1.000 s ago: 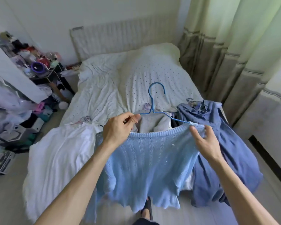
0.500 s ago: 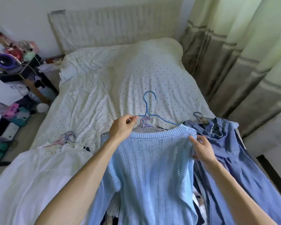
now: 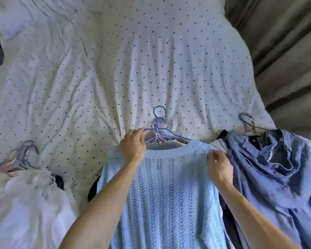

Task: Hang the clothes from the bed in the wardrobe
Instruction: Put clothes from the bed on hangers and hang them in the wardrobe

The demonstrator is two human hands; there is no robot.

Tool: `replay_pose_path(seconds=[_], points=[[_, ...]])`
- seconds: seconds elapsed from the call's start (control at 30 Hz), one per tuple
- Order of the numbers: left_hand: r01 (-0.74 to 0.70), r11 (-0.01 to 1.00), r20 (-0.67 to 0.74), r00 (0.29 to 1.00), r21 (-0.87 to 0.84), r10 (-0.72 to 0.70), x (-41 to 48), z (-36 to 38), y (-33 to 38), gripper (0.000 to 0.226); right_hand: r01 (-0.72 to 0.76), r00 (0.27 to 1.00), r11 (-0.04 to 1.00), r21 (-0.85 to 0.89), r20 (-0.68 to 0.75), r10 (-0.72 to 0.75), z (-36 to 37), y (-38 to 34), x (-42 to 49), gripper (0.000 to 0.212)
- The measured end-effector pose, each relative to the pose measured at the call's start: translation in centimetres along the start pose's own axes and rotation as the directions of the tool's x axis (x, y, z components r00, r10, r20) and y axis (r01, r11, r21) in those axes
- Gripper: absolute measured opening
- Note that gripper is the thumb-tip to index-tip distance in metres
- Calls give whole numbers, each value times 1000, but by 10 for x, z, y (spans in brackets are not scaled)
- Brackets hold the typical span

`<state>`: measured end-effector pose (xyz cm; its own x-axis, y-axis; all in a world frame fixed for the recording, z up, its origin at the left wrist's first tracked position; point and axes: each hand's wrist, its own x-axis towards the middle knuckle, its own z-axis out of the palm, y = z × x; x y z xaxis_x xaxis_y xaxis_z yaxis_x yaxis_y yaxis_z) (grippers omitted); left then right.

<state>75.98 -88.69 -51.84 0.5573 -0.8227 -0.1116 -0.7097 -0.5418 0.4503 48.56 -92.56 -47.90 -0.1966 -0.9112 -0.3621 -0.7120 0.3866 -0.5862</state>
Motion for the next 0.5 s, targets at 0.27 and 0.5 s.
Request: replay_pose_path(seconds=[0.27,0.5], points=[[12,986,75,997,167,-25,13,105,-48,38,407,910,728,-551,313,-272,83,66,15,67],[-58,964,438,897,259,-64,22,106,-55,59,361,879,671,-648,477,-12,78,46,24,75]])
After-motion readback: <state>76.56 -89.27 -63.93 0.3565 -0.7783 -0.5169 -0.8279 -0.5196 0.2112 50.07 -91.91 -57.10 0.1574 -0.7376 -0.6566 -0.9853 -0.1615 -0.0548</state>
